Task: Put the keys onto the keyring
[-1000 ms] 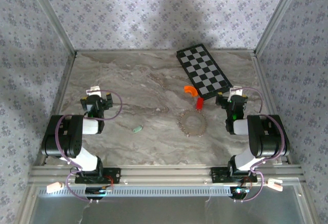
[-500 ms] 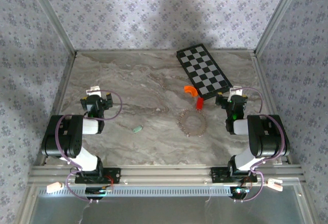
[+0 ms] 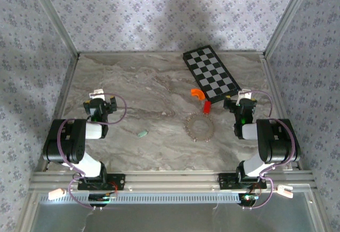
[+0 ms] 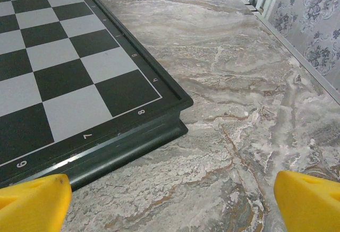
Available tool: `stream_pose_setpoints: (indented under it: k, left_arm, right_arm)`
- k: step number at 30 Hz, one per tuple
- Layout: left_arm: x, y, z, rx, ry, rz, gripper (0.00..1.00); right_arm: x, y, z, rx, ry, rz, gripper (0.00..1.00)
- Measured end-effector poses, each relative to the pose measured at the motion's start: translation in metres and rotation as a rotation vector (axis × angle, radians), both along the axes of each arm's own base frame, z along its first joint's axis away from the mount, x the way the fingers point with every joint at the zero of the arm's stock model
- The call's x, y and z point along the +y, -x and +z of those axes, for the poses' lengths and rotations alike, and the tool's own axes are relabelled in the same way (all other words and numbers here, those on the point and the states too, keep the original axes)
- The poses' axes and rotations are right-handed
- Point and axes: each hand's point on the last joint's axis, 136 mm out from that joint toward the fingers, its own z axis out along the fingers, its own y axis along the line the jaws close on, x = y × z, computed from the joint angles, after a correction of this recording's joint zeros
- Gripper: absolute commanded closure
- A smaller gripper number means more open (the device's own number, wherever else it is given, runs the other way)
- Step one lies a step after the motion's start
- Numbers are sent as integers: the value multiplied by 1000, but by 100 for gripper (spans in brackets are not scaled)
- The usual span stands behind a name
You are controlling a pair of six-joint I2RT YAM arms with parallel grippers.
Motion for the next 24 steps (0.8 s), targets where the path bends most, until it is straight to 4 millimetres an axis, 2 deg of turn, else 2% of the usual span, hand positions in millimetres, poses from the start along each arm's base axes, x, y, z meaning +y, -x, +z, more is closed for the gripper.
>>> stream_pose_setpoints:
  k: [24]
  left_arm:
    - [0, 0, 0, 0, 0, 0, 0]
  right_arm:
    - [3, 0, 0, 1, -2, 15, 0]
